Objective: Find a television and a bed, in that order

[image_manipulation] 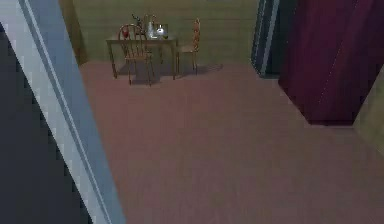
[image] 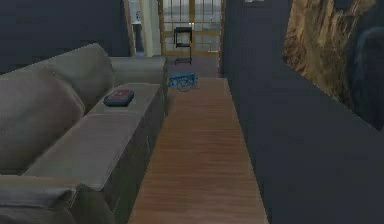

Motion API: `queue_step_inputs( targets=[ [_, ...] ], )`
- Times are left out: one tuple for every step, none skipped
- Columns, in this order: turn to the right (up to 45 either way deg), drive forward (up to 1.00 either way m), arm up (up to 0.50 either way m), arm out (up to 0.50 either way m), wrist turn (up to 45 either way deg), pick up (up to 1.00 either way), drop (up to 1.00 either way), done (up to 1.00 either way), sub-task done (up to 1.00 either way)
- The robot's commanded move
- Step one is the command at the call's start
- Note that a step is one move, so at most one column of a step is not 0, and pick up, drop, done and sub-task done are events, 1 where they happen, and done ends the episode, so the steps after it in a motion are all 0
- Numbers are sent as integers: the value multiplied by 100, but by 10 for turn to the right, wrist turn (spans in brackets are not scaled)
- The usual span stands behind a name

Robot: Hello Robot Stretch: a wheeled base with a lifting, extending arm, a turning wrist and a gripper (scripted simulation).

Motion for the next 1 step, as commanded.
queue_step_inputs(
  targets=[
    [0, 100, 0, 0, 0, 0, 0, 0, 0]
  ],
)
